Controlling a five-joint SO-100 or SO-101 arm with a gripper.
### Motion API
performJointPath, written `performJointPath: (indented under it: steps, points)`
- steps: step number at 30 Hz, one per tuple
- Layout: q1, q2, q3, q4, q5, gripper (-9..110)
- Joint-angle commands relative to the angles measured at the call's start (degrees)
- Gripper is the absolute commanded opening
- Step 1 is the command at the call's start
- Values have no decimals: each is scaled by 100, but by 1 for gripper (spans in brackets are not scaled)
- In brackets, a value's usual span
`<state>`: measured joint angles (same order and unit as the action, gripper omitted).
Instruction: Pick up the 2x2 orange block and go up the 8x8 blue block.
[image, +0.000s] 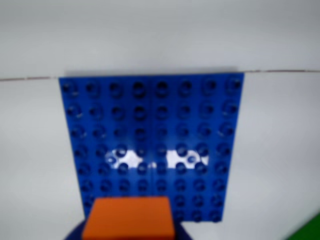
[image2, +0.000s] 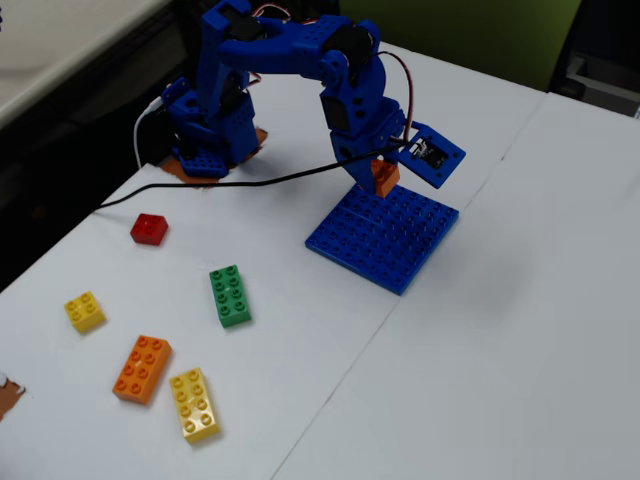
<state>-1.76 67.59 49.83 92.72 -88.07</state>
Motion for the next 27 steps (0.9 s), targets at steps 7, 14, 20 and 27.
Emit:
performJointPath:
  steps: [7, 14, 20, 27]
  points:
    - [79, -167, -422, -149, -97, 0]
    - [97, -132, -448, -88, -141, 0]
    - [141, -35, -475, -9, -158, 0]
    - [167, 132, -475, 220, -255, 0]
